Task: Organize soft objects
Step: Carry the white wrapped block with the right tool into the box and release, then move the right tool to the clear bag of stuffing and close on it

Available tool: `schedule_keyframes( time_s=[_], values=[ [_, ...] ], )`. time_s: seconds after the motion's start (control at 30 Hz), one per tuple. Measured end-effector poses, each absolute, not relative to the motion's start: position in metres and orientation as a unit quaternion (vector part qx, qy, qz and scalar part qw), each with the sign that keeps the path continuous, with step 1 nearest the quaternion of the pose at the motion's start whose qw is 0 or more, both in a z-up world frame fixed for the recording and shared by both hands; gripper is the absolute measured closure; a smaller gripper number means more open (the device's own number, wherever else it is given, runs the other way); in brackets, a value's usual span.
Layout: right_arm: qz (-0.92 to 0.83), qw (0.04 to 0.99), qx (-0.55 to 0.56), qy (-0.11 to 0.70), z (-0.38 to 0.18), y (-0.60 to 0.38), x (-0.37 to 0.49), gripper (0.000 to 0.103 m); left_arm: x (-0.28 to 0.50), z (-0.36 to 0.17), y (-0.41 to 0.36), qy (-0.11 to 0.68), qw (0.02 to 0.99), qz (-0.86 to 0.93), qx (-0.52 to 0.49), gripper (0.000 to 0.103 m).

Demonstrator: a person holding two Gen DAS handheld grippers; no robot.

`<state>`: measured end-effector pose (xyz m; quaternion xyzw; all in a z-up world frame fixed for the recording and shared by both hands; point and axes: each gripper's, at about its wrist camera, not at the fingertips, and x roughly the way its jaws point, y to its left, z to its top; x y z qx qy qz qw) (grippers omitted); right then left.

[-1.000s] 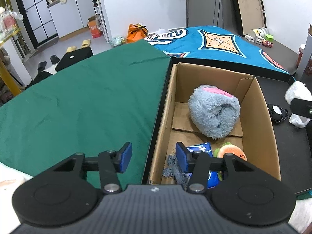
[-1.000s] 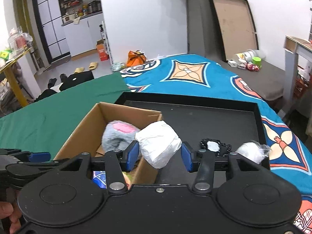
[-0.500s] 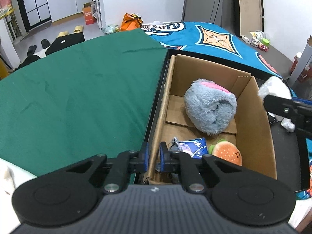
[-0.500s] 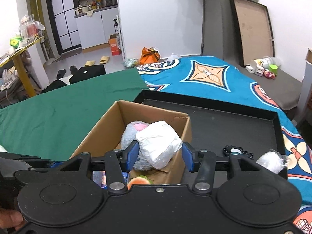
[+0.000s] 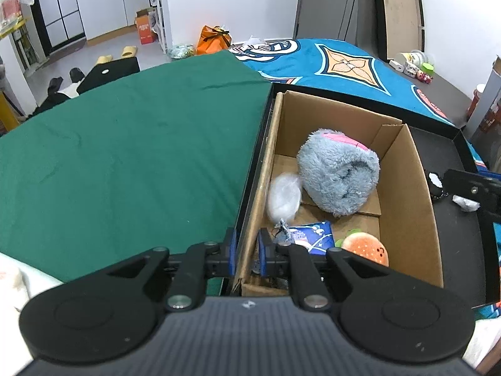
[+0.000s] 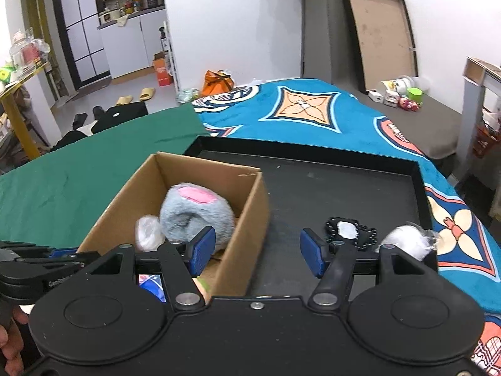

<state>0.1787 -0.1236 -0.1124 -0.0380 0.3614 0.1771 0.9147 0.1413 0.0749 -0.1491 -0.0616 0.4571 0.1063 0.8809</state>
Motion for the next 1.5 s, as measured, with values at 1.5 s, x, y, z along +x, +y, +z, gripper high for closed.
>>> schedule_keyframes(
  time_s=[1.5],
  values=[
    [0.054,0.916,0.093,0.385,-0.18,-0.264,0.243,0.04,0.16,-0.151,0.04,0.465,0.865,0.175,0.07,0.052]
  ],
)
